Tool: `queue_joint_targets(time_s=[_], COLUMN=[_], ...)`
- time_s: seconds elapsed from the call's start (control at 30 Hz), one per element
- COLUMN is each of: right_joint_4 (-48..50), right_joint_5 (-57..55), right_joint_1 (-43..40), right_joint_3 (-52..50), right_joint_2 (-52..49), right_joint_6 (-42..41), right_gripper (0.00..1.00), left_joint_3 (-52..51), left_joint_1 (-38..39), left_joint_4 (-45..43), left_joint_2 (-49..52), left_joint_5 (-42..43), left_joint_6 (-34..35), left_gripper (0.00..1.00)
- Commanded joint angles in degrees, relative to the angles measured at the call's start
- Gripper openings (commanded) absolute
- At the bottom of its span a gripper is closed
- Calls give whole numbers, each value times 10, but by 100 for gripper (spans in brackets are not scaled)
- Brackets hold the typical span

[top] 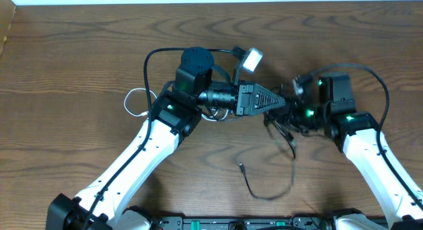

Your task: Untangle cables

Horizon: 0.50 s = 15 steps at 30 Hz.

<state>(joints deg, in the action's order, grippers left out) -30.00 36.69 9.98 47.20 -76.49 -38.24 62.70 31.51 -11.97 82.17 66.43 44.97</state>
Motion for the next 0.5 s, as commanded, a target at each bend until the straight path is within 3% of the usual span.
queue_joint_targets(time_s=[0.0, 0.1, 0.27, 0.47], right_joint_4=[-87, -135, -155, -171], right_joint_5=[-278, -351, -410, -481], right_joint_1=[-2, -2, -2, -2], right_joint_3=[-2, -2, -7, -9], right_joint_2=[-14, -24, -31, -31], right_joint_6=[10, 10, 10, -9], right_gripper=[37, 36, 31, 28], left_joint_3=[15, 15, 15, 15], left_joint_1=[-9, -22, -55, -110], left_joint_4=[-5, 14, 125, 360], left_joint_2=[-8, -8, -8, -8], left_joint_5=[37, 37, 15, -175], left_joint_6=[-19, -32, -139, -286], left_gripper=[7, 7, 7, 7])
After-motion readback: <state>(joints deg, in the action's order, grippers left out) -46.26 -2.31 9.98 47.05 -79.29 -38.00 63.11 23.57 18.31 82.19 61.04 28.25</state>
